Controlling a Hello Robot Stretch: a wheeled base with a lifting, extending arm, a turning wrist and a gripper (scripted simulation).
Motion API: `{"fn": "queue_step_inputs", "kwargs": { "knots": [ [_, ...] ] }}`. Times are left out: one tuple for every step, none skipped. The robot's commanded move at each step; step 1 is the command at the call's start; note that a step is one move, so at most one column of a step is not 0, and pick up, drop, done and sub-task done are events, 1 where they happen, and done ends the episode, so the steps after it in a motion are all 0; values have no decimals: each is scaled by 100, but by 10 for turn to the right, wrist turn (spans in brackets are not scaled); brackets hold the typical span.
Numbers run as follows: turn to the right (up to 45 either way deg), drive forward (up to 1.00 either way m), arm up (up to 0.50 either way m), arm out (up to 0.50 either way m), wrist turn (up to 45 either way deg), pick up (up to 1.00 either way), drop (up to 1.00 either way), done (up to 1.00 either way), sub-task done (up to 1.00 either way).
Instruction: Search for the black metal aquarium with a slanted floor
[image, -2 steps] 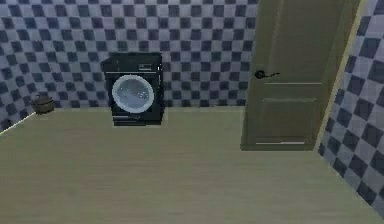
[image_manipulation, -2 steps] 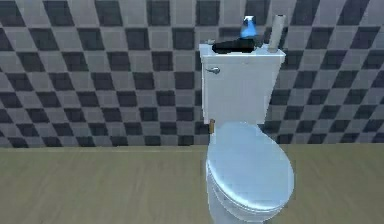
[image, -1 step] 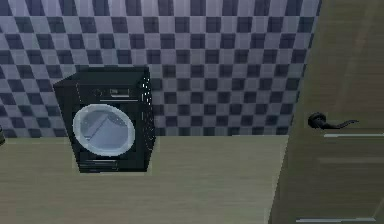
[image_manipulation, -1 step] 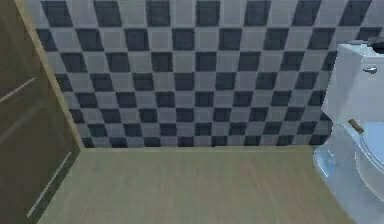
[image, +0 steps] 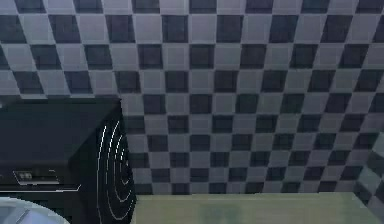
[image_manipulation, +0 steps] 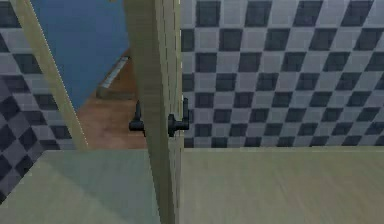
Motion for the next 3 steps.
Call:
{"fn": "queue_step_inputs", "kwargs": {
  "knots": [
    [0,15,0,0,0,0,0,0,0],
    [300,0,0,0,0,0,0,0,0],
    [0,55,0,0,0,0,0,0,0]
  ]
}}
